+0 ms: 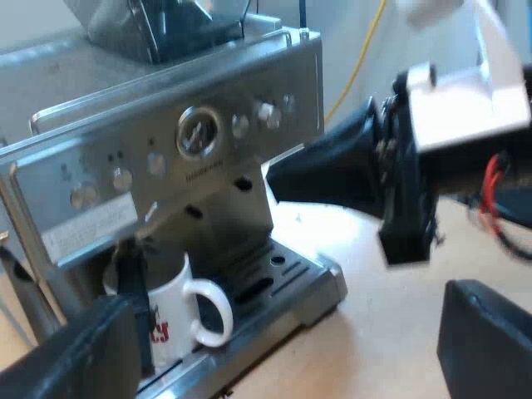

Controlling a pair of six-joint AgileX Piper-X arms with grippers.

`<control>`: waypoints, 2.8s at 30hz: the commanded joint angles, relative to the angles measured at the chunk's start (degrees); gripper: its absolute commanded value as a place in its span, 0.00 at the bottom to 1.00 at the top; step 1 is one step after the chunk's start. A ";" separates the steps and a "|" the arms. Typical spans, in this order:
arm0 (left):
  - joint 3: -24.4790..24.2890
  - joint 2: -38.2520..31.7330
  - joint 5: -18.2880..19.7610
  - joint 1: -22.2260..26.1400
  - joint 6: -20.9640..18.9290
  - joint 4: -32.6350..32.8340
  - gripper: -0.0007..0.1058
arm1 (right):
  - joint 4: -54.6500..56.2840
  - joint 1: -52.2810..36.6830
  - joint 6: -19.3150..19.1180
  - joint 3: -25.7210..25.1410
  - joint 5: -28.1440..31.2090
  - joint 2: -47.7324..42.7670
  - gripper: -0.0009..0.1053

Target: Place mug into machine

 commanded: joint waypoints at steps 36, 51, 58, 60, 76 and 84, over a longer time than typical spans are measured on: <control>6.28 13.83 15.46 13.78 2.13 -13.68 0.57 | -10.22 -10.82 -3.38 -4.53 -9.35 9.54 0.01; 6.28 13.83 15.46 13.78 2.13 -13.27 0.57 | -10.20 -11.66 -2.77 -9.25 -5.88 15.45 0.01; 6.28 13.83 15.46 13.78 2.13 -13.27 0.57 | -10.21 -14.38 -0.70 -9.25 -8.32 16.01 0.01; 6.28 13.83 15.46 13.78 2.13 -13.27 0.57 | -10.20 -14.66 -0.70 -9.25 -8.66 16.00 0.01; 6.28 13.83 15.46 13.78 2.13 -13.27 0.57 | -11.90 -15.28 -0.45 -9.25 -8.70 18.22 0.01; 6.28 13.83 15.46 13.78 2.13 -13.27 0.57 | -11.44 -15.28 0.25 -9.25 -9.31 18.22 0.01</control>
